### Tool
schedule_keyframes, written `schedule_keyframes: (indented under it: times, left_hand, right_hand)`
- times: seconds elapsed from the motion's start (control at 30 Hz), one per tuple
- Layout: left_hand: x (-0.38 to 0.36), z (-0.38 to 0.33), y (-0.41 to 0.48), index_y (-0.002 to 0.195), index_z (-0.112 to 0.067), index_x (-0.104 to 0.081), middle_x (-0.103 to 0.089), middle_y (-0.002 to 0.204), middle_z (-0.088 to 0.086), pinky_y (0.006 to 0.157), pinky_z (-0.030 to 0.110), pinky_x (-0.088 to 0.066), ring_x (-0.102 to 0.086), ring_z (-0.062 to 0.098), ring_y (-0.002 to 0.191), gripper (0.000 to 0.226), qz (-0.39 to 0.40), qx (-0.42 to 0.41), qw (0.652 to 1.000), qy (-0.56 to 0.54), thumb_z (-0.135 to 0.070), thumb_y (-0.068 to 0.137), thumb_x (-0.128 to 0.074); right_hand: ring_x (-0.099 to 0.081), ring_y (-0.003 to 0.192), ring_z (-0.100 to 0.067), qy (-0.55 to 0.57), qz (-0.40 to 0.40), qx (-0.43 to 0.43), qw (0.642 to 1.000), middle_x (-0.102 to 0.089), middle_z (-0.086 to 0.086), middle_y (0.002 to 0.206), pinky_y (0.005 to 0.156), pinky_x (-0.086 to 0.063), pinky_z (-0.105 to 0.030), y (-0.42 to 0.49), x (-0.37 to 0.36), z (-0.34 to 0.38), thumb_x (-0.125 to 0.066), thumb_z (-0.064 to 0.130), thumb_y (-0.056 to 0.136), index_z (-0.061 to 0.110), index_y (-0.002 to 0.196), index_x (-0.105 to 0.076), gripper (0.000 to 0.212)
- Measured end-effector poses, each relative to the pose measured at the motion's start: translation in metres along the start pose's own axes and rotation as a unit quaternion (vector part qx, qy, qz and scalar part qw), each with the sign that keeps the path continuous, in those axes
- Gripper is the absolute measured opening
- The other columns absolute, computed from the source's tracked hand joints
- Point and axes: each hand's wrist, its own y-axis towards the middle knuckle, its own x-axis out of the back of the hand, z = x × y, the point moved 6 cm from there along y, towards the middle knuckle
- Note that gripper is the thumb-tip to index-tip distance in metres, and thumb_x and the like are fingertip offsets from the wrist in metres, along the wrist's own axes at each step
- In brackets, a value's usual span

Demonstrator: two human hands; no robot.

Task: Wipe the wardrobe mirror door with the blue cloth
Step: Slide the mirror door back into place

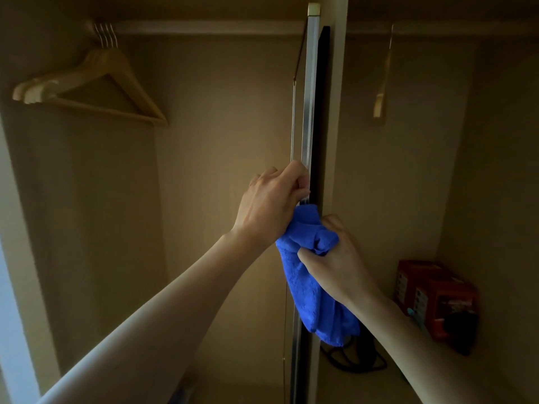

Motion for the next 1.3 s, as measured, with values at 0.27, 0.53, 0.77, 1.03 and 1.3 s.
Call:
schedule_keyframes:
  times: [0.27,0.53,0.77,1.03,1.3]
  left_hand:
    - [-0.015,0.015,0.01,0.103,-0.019,-0.055,-0.066,0.092,-0.003,0.076,0.042,-0.051,-0.055,0.021,0.089,0.004,0.016,0.04,0.999,-0.015,-0.022,0.1,-0.057]
    - [-0.017,0.018,0.009,0.107,-0.018,-0.056,-0.066,0.088,-0.004,0.078,0.041,-0.05,-0.057,0.021,0.086,0.007,0.005,0.038,0.999,-0.013,-0.024,0.102,-0.056]
    - [-0.029,0.026,-0.011,0.101,-0.024,-0.051,-0.063,0.089,-0.004,0.074,0.044,-0.052,-0.056,0.022,0.084,0.012,0.011,0.091,0.996,-0.013,-0.032,0.099,-0.059]
    - [-0.043,0.031,-0.056,0.098,-0.024,-0.059,-0.064,0.086,-0.01,0.072,0.035,-0.051,-0.058,0.012,0.079,0.011,0.003,0.156,0.987,-0.042,-0.035,0.1,-0.06]
    - [-0.059,0.027,-0.111,0.118,-0.033,-0.061,-0.065,0.108,-0.015,0.08,0.02,-0.05,-0.061,0.001,0.1,0.032,0.034,0.215,0.962,-0.167,-0.052,0.104,-0.038]
  right_hand:
    - [-0.056,0.09,-0.017,-0.021,-0.007,-0.008,1.0,-0.055,0.002,0.102,0.078,-0.049,-0.032,0.016,-0.009,-0.013,-0.066,0.023,0.082,0.018,0.101,-0.058,0.021]
    - [-0.053,0.08,-0.008,-0.026,-0.012,-0.015,0.999,-0.054,0.007,0.094,0.069,-0.045,-0.021,0.02,-0.017,-0.027,-0.057,0.037,0.074,0.02,0.095,-0.055,0.026]
    - [-0.05,0.06,0.003,-0.026,0.023,-0.022,0.999,-0.041,0.017,0.07,0.057,-0.035,-0.016,0.008,-0.027,-0.039,-0.054,0.031,0.075,0.023,0.074,-0.042,0.015]
    - [-0.059,0.078,-0.002,0.058,0.096,-0.035,0.993,-0.055,0.008,0.094,0.071,-0.047,-0.015,-0.025,-0.026,-0.036,-0.058,0.03,0.076,0.029,0.083,-0.051,0.009]
    - [-0.061,0.065,0.005,0.149,0.118,-0.132,0.973,-0.061,0.011,0.068,0.059,-0.046,-0.013,-0.055,-0.022,-0.063,-0.064,0.015,0.092,0.039,0.082,-0.055,0.028]
